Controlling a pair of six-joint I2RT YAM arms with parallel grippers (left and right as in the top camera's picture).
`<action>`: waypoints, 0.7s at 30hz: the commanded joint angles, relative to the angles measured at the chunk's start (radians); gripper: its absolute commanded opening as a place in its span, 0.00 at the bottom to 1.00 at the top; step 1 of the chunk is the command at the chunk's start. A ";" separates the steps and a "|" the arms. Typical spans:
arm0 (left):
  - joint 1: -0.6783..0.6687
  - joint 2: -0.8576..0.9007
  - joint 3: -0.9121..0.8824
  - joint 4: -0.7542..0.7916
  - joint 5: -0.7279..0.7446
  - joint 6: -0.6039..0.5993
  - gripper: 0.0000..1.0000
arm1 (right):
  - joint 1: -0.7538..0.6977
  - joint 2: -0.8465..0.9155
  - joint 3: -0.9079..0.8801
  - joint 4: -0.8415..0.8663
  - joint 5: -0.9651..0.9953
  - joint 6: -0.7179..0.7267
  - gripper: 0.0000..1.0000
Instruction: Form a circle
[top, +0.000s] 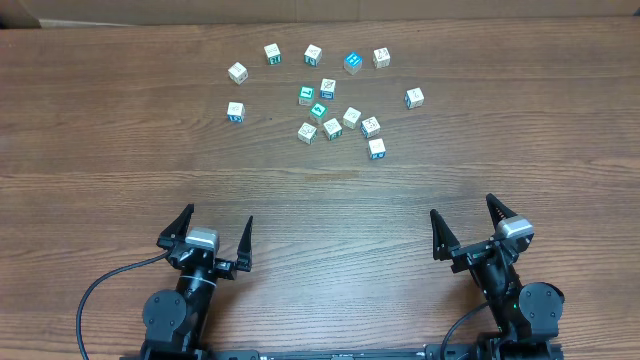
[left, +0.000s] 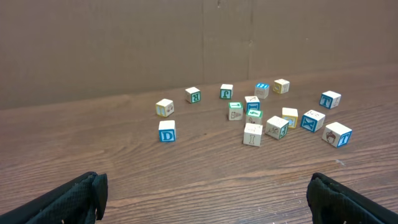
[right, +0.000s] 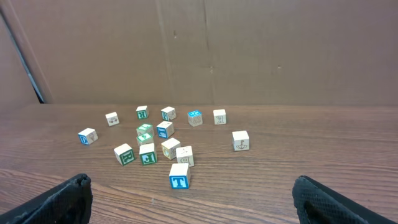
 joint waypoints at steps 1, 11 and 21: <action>0.011 -0.011 -0.003 -0.003 -0.003 -0.003 1.00 | -0.003 -0.008 -0.010 0.006 0.007 -0.005 1.00; 0.011 -0.011 -0.003 -0.003 -0.003 -0.003 1.00 | -0.003 -0.008 -0.010 0.006 0.007 -0.005 1.00; 0.011 -0.011 -0.003 -0.003 -0.003 -0.003 1.00 | -0.003 -0.008 -0.010 0.006 0.007 -0.005 1.00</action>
